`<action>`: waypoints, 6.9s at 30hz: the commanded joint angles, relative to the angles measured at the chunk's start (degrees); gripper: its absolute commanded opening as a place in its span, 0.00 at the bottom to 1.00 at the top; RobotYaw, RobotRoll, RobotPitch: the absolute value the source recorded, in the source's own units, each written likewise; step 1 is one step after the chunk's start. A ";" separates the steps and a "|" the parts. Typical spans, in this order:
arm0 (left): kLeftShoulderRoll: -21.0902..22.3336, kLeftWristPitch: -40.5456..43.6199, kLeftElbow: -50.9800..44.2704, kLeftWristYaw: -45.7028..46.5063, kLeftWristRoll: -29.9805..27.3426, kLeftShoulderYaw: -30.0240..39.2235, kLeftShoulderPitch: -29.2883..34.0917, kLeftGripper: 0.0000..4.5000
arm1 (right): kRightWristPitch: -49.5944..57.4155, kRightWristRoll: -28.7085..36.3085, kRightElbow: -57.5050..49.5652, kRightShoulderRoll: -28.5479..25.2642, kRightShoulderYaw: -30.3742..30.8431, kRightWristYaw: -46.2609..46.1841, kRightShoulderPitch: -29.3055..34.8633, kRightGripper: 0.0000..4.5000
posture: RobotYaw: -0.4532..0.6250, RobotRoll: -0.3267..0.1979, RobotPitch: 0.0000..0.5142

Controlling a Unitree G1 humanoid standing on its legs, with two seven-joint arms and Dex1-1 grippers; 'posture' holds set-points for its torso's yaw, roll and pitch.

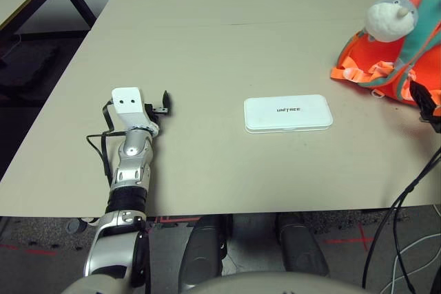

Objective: Put the pencil case into the backpack and zip it.

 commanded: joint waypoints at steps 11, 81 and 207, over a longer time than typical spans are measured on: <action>1.87 9.78 -8.35 -12.30 -8.07 -1.61 -2.31 1.00 | 19.60 14.15 -9.78 -7.10 -6.08 1.59 6.03 1.00 | 0.36 0.62 0.37; -4.79 73.02 24.96 -58.29 -18.42 -16.20 -32.68 1.00 | 36.57 -6.97 -10.75 5.25 33.88 2.66 -13.88 0.01 | 0.40 0.62 0.28; -0.94 50.83 22.55 -49.76 -22.32 -10.72 -31.77 0.31 | 72.31 31.84 -43.15 -24.01 -26.08 -3.06 -0.94 0.02 | 0.11 0.62 0.22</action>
